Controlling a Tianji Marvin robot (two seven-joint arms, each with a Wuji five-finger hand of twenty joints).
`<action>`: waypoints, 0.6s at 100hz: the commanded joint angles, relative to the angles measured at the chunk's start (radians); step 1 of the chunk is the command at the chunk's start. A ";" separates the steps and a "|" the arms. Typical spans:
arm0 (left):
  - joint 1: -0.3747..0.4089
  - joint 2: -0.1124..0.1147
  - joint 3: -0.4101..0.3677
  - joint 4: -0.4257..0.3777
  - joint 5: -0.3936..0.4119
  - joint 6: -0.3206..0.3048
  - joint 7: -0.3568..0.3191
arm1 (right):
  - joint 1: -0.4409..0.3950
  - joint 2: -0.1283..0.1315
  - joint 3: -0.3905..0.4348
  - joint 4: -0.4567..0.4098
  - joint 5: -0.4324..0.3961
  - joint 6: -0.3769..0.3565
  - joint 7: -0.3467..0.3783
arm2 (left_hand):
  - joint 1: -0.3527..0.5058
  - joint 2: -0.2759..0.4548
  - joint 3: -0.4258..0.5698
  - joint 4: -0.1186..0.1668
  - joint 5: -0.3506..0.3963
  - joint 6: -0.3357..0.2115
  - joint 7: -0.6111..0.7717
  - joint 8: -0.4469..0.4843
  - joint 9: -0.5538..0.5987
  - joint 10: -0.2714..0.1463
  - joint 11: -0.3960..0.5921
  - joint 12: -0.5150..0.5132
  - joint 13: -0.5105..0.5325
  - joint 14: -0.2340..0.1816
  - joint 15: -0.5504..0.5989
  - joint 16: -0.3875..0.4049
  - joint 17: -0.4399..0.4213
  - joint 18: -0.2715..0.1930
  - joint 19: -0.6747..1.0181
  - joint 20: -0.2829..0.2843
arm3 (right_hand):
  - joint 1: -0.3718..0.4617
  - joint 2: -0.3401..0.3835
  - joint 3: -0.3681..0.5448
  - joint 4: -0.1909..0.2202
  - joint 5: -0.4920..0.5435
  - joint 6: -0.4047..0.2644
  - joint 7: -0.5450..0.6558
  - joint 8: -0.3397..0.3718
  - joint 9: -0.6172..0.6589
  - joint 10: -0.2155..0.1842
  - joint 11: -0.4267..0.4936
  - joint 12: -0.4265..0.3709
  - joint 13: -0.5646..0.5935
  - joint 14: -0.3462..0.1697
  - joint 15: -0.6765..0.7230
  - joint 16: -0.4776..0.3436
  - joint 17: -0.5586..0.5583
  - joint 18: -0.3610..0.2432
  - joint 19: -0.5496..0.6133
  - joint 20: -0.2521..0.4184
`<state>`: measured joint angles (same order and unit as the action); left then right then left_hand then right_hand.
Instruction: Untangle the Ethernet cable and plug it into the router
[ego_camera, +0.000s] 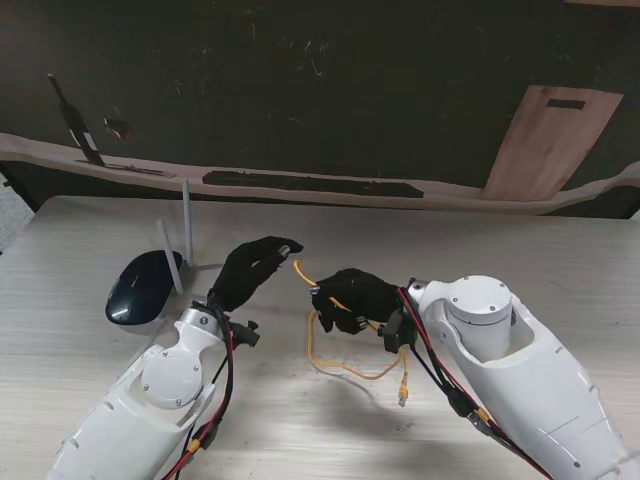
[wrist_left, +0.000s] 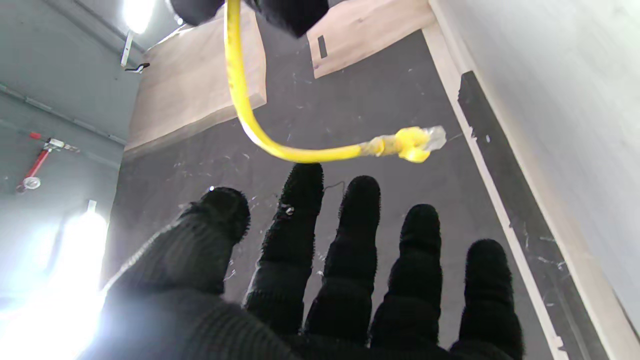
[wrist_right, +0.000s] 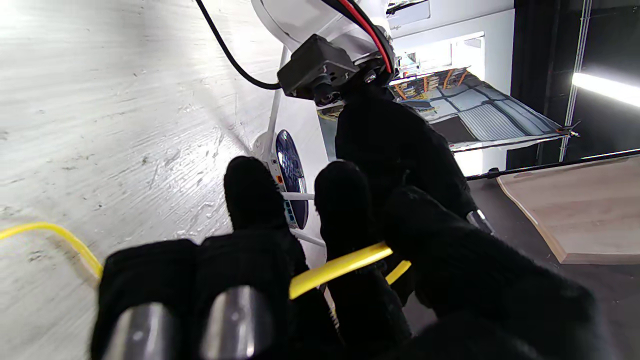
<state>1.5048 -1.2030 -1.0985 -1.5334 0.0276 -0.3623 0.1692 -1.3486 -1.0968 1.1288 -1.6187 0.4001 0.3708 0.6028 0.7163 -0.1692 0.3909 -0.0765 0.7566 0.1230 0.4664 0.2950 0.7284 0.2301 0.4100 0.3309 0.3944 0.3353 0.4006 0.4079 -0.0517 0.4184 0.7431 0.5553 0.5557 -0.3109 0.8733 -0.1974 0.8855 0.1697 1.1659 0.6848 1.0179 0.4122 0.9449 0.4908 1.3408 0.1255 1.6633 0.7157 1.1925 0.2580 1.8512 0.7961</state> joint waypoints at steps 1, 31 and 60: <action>0.001 -0.003 0.012 -0.008 -0.014 0.021 -0.033 | 0.000 0.005 -0.003 0.004 0.000 0.004 0.029 | 0.017 0.037 -0.013 0.000 0.024 0.006 -0.018 -0.011 0.024 -0.010 0.005 -0.012 0.023 -0.032 0.014 -0.012 0.003 -0.019 0.017 -0.022 | -0.012 0.029 -0.029 0.021 0.020 -0.014 -0.010 0.019 0.194 0.105 0.225 0.019 -0.042 0.100 0.084 -0.004 0.016 -0.089 0.243 -0.006; -0.007 0.008 0.030 -0.015 -0.105 0.072 -0.128 | 0.010 0.010 -0.004 0.013 0.007 0.026 0.059 | 0.045 0.063 -0.047 -0.006 -0.022 0.012 -0.059 -0.025 0.009 0.001 -0.035 -0.033 -0.017 -0.049 -0.027 -0.055 -0.022 -0.038 -0.033 -0.071 | 0.008 0.028 -0.054 0.019 0.012 -0.009 -0.026 0.018 0.187 0.113 0.218 0.018 -0.042 0.103 0.082 -0.012 0.014 -0.081 0.243 -0.021; -0.004 0.021 0.018 -0.014 -0.136 0.086 -0.190 | -0.003 0.001 0.015 0.017 0.014 0.007 0.027 | 0.035 0.076 -0.155 0.020 0.022 0.095 -0.012 -0.003 0.278 0.090 0.251 0.102 0.225 0.167 0.232 0.055 0.074 0.018 0.208 -0.026 | 0.014 0.023 -0.060 0.017 0.007 -0.011 -0.030 0.014 0.185 0.114 0.215 0.018 -0.042 0.104 0.080 -0.017 0.013 -0.077 0.243 -0.029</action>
<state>1.4943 -1.1820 -1.0757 -1.5432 -0.1059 -0.2823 -0.0166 -1.3387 -1.0902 1.1363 -1.6019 0.4135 0.3893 0.6317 0.7553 -0.1066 0.2627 -0.0765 0.7502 0.2113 0.4423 0.2795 0.9667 0.3057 0.6164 0.4038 0.5848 0.4703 0.5914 0.4454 0.0149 0.4293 0.8979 0.5173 0.5560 -0.3010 0.8343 -0.1973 0.8857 0.1699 1.1436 0.6891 1.0232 0.4123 0.9449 0.4911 1.3467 0.1301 1.6633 0.7132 1.1925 0.2638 1.8558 0.7814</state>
